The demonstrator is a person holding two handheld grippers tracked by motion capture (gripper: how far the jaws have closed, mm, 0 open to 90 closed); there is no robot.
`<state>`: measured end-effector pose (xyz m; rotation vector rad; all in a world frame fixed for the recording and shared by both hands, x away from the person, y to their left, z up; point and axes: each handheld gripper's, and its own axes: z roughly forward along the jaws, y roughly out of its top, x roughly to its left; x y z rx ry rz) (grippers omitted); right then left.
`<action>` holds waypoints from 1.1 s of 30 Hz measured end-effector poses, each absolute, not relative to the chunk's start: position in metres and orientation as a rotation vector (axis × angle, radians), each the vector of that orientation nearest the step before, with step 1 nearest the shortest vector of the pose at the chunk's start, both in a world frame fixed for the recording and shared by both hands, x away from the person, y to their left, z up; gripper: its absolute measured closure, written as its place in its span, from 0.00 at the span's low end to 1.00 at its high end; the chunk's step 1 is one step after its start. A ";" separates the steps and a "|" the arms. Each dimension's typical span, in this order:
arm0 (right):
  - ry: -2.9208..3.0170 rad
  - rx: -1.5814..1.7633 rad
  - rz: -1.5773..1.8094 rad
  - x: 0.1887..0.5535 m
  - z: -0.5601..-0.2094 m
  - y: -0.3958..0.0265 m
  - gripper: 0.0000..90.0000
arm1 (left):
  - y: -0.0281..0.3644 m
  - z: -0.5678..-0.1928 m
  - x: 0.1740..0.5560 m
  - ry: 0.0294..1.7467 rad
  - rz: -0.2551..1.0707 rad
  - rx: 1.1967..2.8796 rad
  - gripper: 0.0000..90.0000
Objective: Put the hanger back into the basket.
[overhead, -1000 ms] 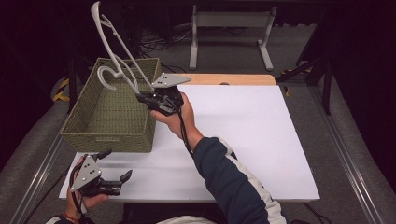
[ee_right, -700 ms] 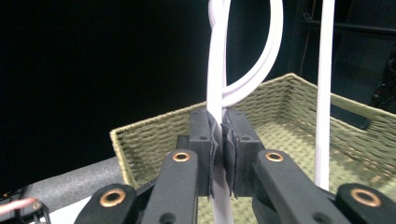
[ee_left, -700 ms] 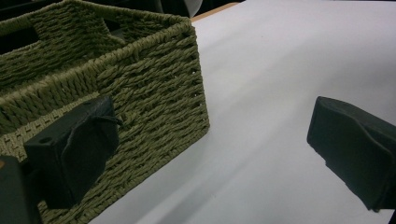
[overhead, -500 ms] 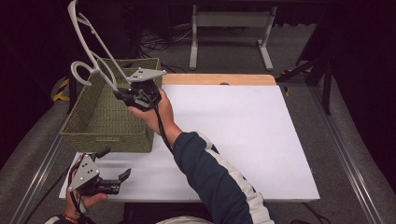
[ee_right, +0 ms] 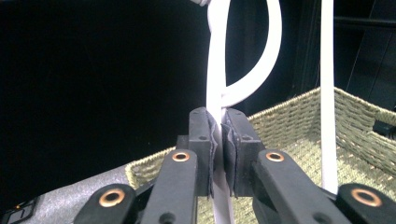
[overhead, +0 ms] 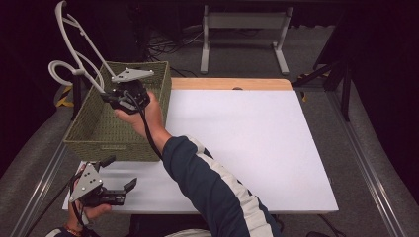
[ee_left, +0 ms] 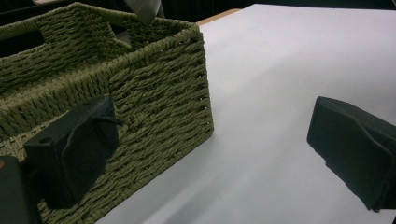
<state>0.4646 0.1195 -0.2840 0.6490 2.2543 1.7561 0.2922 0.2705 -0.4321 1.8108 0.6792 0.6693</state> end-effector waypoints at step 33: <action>2.269 0.780 1.521 0.471 -0.346 0.078 0.88 | 0.262 -0.436 0.297 0.678 0.684 1.868 0.04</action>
